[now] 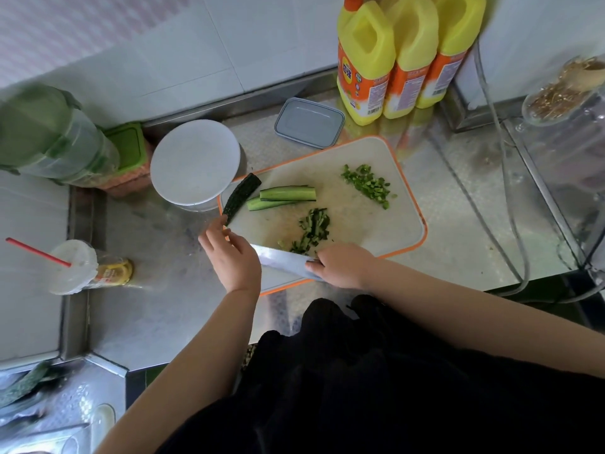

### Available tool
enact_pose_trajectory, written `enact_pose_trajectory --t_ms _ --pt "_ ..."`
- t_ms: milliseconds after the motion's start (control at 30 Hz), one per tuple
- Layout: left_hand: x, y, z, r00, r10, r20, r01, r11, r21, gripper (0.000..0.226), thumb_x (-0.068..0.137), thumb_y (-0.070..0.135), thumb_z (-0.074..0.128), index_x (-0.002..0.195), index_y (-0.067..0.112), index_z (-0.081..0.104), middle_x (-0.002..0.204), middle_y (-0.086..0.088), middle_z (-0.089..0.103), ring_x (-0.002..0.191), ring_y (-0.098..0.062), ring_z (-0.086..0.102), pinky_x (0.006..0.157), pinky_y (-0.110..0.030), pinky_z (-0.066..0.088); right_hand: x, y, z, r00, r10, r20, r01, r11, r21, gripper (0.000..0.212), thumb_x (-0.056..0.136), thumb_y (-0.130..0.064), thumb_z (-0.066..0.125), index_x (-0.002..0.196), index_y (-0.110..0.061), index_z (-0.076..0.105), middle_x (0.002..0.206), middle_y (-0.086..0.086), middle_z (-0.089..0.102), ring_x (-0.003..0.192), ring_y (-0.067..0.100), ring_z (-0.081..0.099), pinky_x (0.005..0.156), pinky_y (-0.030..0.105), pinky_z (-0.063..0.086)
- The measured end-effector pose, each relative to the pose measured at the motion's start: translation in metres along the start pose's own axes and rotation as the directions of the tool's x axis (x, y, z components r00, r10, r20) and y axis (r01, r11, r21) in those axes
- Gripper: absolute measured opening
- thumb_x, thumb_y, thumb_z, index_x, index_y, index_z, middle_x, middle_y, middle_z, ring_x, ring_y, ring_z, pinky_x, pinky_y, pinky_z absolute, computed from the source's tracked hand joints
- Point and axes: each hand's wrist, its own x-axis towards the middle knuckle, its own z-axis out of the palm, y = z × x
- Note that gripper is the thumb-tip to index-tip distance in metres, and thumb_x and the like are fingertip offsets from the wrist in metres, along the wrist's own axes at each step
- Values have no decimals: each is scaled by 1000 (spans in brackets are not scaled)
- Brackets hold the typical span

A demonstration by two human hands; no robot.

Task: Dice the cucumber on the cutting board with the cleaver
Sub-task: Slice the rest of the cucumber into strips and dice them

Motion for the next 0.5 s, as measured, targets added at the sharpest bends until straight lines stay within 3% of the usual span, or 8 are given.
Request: enact_pose_trajectory --t_ms 167,300,400,500 --pt "-6 4 5 999 14 29 -14 1000 -19 23 90 -8 42 111 -6 51 120 -12 48 95 12 44 77 -24 42 1 11 3 993 108 -53 -104 992 77 49 101 -42 29 63 -14 41 62 3 45 58 19 44 57 31 32" --pt "-9 2 10 997 37 71 -37 999 1 28 91 -3 44 117 3 53 121 -11 49 96 -7 48 76 -26 42 -4 32 5 954 259 -151 -227 952 204 53 101 -41 28 79 -3 58 79 14 62 72 25 55 63 31 38" --pt "-9 0 15 990 58 126 -61 998 24 30 93 1 46 121 8 53 121 -8 49 103 -18 51 81 -29 42 -8 40 4 929 333 -163 -288 925 249 43 102 -35 30 78 -7 53 84 13 61 80 27 58 68 34 43" --pt "-1 -1 22 965 117 234 -147 982 117 32 92 11 47 123 12 54 123 -6 50 114 -25 49 97 -38 42 -10 46 4 906 381 -183 -321 902 289 43 102 -34 29 68 -13 45 82 11 59 81 27 57 69 32 42"
